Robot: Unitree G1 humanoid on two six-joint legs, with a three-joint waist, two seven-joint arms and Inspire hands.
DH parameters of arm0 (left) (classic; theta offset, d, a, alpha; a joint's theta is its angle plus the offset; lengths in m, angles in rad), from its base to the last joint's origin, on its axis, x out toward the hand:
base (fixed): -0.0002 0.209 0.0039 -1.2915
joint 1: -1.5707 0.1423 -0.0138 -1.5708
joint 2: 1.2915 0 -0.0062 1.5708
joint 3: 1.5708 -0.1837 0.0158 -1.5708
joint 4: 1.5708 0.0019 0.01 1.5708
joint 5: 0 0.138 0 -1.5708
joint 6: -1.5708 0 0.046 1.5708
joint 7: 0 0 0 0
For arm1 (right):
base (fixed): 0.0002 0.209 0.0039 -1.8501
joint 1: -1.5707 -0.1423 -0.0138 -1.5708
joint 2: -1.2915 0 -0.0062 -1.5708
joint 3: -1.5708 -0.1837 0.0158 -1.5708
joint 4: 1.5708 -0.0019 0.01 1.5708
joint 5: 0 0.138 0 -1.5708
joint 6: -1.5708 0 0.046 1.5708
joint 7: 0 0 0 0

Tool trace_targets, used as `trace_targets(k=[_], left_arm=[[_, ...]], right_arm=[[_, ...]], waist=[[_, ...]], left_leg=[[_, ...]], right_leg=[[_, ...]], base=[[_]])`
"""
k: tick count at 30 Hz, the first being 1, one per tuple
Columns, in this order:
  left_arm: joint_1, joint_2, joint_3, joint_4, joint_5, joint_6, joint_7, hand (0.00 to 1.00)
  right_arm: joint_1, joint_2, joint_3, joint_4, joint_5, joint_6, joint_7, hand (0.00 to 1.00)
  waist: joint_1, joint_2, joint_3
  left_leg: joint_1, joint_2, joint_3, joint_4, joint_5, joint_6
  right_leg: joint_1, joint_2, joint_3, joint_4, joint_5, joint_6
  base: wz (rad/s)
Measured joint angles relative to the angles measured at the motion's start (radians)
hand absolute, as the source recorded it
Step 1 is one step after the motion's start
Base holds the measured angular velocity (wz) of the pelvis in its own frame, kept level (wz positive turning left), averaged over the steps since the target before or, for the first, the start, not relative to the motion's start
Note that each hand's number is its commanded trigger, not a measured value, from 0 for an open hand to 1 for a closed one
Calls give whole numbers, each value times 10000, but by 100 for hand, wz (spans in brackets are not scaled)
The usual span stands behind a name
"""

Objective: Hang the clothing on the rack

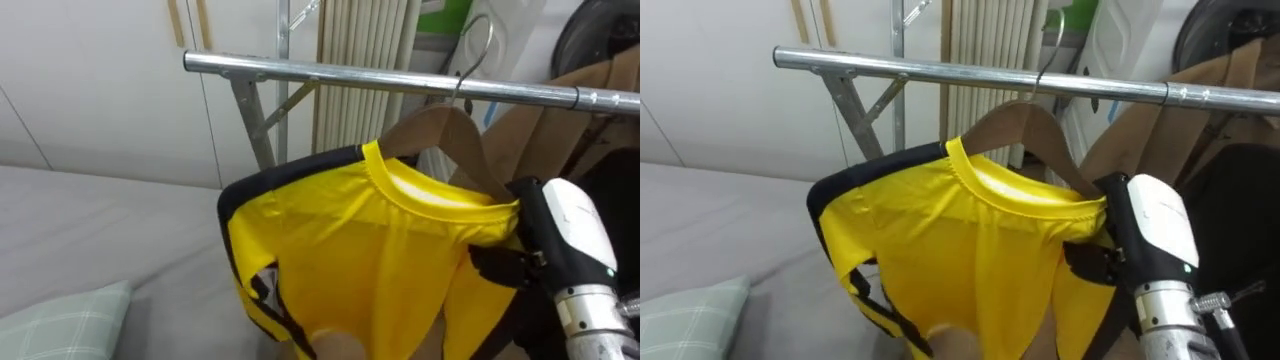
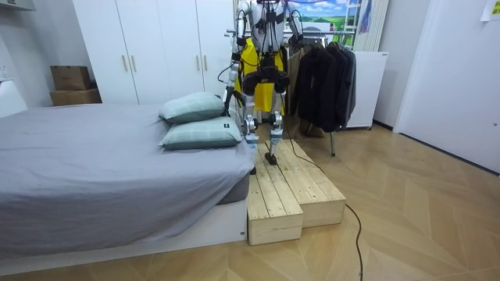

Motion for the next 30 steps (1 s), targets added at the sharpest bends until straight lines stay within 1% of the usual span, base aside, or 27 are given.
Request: trace_targets(k=[2, 4, 5, 7, 8, 10, 12, 13, 20, 23, 25, 30], left_arm=[[-4, -9, 0, 0, 0, 0, -4, 0], [-3, -8, -1, 8, 2, 0, -50, 0], [-3, -8, -1, 8, 2, 0, -68, 0], [-3, -7, 5, 7, 2, 1, -142, 0], [-4, -7, 9, 7, 2, 1, -147, 0], [-4, -9, 19, 3, 2, 3, -157, 0], [-4, -11, 20, 0, 2, 12, -179, 0], [-4, -12, 21, 0, 2, 27, -182, 0], [-6, -13, 17, -21, -12, 54, -205, 0], [-6, -13, 11, -21, -12, 53, -209, 0], [-4, -9, 13, -19, -12, 50, -206, 0], [-38, -9, 10, 28, -19, 47, -240, 0]], right_arm=[[-53, -1, 0, 0, 146, 0, 135, 100], [-322, -2, 0, 307, 500, -6, 304, 100], [-424, -2, 0, 458, 632, -3, 368, 100], [-828, -2, 0, 1050, 1126, 57, 690, 100], [-889, -2, 0, 1154, 1316, 83, 761, 100], [-957, 4, -2, 1401, 2292, 220, 1034, 100], [-1006, 10, -2, 1610, 2805, 246, 1247, 100], [-1026, 19, -2, 1660, 2965, 328, 1368, 100], [-1322, 19, -10, 1990, 3719, 346, 1806, 100], [-1362, 19, -10, 2218, 3944, 346, 1930, 100], [-1373, 19, -10, 2378, 3991, 346, 1939, 100], [-1412, 20, -7, 3014, 3953, 319, 2014, 100]], waist=[[0, 10, -7], [-4, 20, -7], [-2, 23, -9], [2, 36, -16], [8, 44, -21], [70, 71, -44], [79, 84, -52], [81, 85, -53], [35, 71, -57], [37, 33, -56], [37, -34, -30], [37, -69, -29]], left_leg=[[-5, -2, -13, 2, -1, 1], [-3, -2, -10, 1, 0, 1], [-1, -2, -10, 1, 0, 1], [12, -7, -10, 3, 3, 0], [15, -8, -16, 16, 4, 1], [47, -6, -20, 20, 8, 7], [55, -7, -22, 30, 20, 23], [56, -10, -22, 37, 25, 29], [60, -44, -40, 48, 44, 57], [69, -67, -40, 78, 52, 69], [28, -76, -40, 120, 52, 70], [29, -77, -88, 160, 50, 71]], right_leg=[[1, -8, -14, 0, 19, -7], [6, -3, -7, -14, 107, -107], [8, -5, -10, -14, 123, -122], [6, -12, -26, -19, 154, -128], [7, -12, -33, -23, 155, -127], [15, -20, -62, -10, 163, -130], [13, -34, -84, -14, 165, -132], [13, -39, -90, -20, 165, -131], [30, -56, -25, -83, 145, -100], [40, -80, -22, -39, 144, -85], [52, -94, -24, -4, 114, -34], [112, -119, -85, -6, 100, 18]], base=[[0], [0], [0], [0], [0], [0], [0], [0], [0], [0], [0], [2]])
